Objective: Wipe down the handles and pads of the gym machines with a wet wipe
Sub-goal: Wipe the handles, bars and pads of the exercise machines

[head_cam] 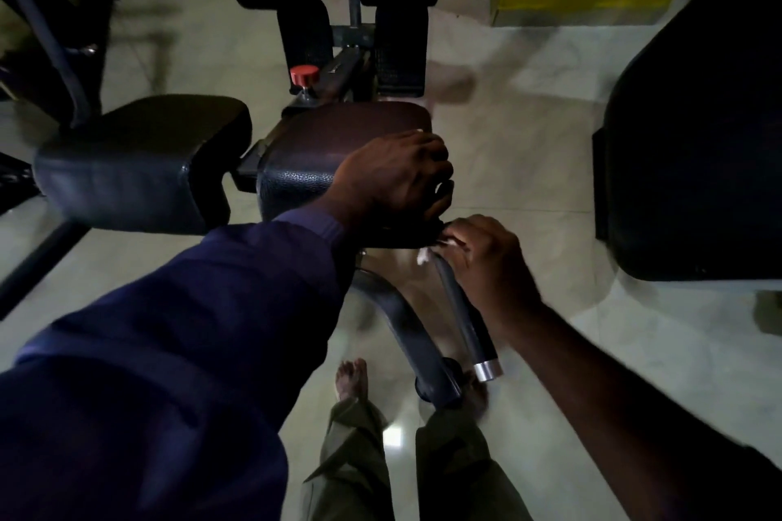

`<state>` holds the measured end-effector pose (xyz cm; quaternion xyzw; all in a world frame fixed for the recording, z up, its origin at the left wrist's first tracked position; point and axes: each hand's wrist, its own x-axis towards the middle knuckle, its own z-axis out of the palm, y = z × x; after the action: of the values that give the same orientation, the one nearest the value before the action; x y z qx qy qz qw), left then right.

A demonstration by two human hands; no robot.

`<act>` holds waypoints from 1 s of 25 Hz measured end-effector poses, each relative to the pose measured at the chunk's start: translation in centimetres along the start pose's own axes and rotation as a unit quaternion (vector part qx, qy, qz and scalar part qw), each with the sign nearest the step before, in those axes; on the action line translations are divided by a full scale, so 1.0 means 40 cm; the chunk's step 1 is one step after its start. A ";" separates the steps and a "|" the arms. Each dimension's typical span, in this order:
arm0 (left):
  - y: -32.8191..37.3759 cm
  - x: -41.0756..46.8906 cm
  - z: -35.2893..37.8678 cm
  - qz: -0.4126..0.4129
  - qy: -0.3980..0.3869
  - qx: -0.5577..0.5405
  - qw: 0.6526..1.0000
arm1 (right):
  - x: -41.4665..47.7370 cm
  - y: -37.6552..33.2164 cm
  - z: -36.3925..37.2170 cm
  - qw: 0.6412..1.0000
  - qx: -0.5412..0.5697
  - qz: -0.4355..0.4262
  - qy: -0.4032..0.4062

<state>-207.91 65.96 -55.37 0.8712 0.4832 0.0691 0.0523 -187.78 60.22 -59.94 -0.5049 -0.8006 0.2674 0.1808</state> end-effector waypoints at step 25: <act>-0.005 0.001 -0.007 -0.009 -0.037 0.007 0.999 | -0.027 0.000 -0.004 0.998 0.004 -0.047 -0.046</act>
<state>-208.13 66.09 -55.13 0.8693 0.4888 0.0333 0.0647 -187.24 59.27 -59.83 -0.4529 -0.8301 0.2842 0.1584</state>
